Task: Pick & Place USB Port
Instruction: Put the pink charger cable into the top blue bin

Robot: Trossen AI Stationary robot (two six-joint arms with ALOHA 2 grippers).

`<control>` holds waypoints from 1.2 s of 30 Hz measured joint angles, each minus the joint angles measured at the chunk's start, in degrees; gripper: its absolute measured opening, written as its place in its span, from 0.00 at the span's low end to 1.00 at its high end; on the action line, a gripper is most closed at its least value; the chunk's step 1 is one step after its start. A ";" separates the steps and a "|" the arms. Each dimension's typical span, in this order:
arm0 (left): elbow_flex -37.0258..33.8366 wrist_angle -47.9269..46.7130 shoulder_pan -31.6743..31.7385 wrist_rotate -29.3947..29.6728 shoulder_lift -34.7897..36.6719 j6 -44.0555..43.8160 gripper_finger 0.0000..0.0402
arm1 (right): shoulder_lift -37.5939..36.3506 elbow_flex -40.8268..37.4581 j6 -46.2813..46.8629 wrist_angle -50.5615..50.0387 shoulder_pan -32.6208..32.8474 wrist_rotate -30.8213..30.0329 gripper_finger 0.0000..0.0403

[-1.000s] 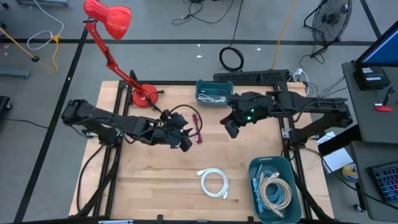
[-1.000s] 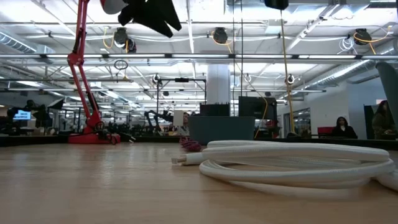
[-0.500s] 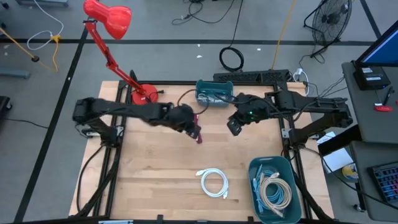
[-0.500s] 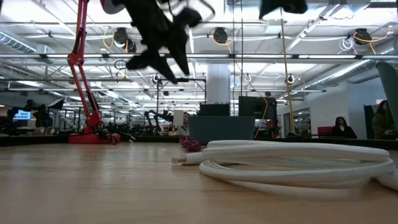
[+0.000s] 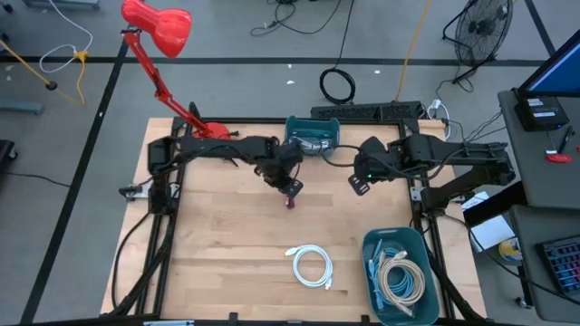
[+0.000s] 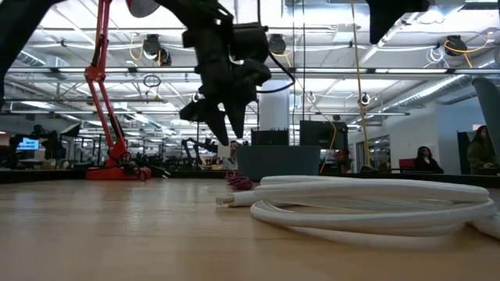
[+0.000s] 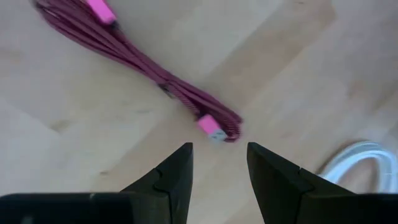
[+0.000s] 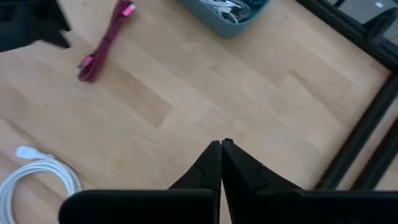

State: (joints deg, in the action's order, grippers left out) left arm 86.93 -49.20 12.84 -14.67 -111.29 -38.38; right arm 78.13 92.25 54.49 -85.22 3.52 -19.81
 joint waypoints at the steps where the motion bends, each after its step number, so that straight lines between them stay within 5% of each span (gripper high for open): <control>1: 2.39 -2.77 0.40 0.53 -1.29 1.29 0.38 | 0.00 0.00 0.14 0.28 0.20 0.00 0.00; 11: 17.97 -11.29 0.64 13.45 -7.91 24.16 0.38 | 0.02 0.00 -0.31 0.96 0.76 -1.20 0.00; 18: 19.79 -11.97 -2.15 14.89 -7.97 66.61 0.38 | 0.02 0.00 -1.31 0.93 0.73 -1.18 0.00; 25: 18.66 -11.39 -5.15 18.21 -8.00 99.91 0.38 | 0.02 -0.02 -2.49 0.71 0.73 -1.60 0.00; 29: 17.68 -10.28 -4.76 19.21 -8.00 107.77 0.38 | 0.02 -0.02 -1.58 -0.47 0.73 -2.97 0.00; 36: 12.74 -11.12 -2.34 16.54 -8.00 105.57 0.38 | 0.02 -0.04 -0.56 -0.84 0.91 -2.93 0.00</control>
State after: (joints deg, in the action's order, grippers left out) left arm 99.67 -60.33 10.49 1.87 -119.28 67.19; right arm 78.15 92.20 53.93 -86.06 4.43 -22.74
